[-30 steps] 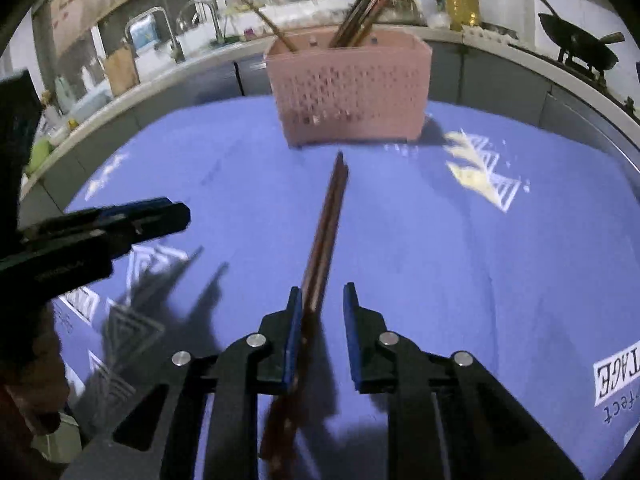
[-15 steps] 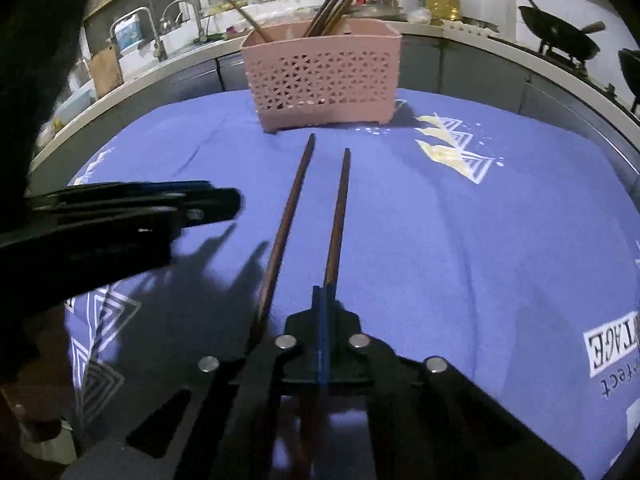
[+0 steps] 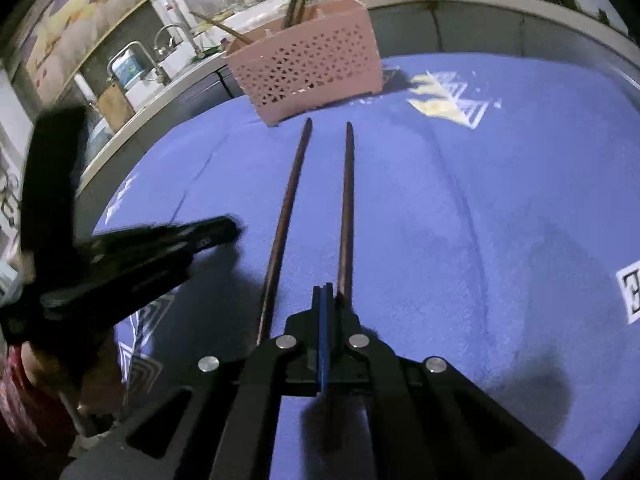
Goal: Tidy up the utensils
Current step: 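Grasp one chopstick with the right tool while the left tool grasps the other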
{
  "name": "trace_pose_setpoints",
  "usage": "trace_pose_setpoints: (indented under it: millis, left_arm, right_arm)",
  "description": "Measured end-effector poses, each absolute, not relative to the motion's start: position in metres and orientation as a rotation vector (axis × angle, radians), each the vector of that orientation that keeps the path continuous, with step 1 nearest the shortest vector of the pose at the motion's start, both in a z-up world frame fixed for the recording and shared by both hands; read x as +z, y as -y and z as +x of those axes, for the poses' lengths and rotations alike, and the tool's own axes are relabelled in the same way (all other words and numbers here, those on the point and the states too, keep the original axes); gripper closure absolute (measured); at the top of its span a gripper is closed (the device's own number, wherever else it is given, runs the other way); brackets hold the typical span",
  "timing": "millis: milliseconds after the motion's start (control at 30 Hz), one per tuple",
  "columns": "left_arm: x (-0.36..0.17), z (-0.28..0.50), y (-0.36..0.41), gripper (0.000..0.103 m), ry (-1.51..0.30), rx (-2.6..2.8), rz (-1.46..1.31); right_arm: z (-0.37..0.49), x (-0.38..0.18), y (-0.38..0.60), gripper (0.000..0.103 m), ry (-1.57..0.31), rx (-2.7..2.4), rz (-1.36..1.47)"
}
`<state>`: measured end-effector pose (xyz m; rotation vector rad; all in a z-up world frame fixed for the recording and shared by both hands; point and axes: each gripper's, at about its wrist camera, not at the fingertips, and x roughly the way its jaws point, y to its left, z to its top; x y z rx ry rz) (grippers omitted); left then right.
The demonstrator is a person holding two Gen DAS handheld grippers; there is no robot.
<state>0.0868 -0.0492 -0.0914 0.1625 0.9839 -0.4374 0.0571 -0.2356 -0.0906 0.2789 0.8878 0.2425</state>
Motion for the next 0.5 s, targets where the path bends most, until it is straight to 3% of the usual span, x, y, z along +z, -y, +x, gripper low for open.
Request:
trace_pose_setpoints:
  millis: [200,267,333,367,500]
  left_arm:
    - [-0.082,0.092,0.029,0.102,-1.032,-0.461,0.041]
    - [-0.078,0.097,0.039,0.096,-1.026,-0.468,0.051]
    - [-0.075,0.102,0.057,0.075,-1.011,-0.482,0.069]
    - [-0.074,0.103,0.066,0.072,-1.002,-0.485,0.083]
    - [-0.09,0.114,0.104,0.07,-1.006,-0.465,0.178]
  right_arm:
    - [0.061,-0.089,0.237,0.103,-0.857,0.223,0.291]
    - [0.059,-0.089,0.238,0.103,-0.849,0.22,0.302]
    - [0.057,-0.088,0.241,0.103,-0.83,0.214,0.308]
    - [0.055,-0.087,0.243,0.103,-0.815,0.205,0.307]
    - [0.056,-0.085,0.25,0.102,-0.814,0.186,0.305]
